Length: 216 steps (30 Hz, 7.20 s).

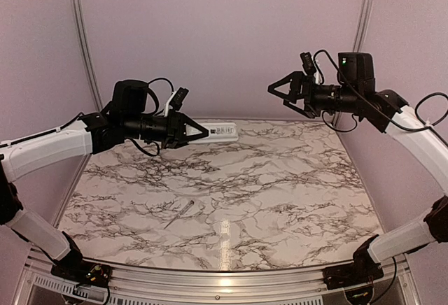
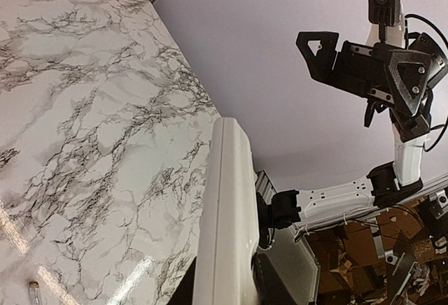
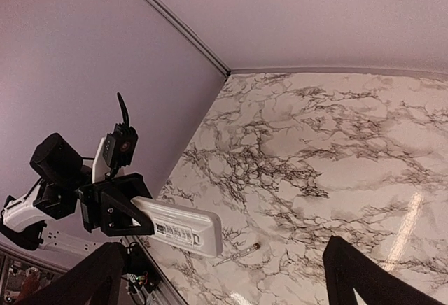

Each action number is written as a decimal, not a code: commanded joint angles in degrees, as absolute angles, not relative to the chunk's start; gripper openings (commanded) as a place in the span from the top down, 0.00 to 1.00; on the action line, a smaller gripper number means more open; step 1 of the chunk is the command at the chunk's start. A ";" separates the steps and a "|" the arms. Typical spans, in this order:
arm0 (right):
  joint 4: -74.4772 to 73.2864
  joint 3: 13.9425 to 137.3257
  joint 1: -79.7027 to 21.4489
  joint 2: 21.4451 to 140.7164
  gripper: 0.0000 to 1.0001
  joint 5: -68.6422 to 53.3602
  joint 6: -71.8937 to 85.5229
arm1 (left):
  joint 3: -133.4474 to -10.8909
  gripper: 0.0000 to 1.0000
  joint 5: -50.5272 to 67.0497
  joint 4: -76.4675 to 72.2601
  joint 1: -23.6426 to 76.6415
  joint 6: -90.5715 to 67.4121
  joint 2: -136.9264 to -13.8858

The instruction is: Unload the batteries from the remote control

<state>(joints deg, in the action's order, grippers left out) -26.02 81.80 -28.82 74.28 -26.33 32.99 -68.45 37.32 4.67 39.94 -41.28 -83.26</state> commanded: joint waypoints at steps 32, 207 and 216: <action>-23.64 83.27 -35.76 77.24 0.05 -28.90 36.87 | -78.05 1.00 33.96 -1.94 42.10 -49.05 -94.77; -4.82 71.95 -35.33 78.14 0.18 -48.73 46.40 | -77.65 1.00 44.14 -10.32 44.24 -40.13 -86.30; -11.74 75.60 -35.45 75.75 0.18 -40.00 41.23 | -76.47 1.00 37.15 -7.17 44.29 -42.10 -86.65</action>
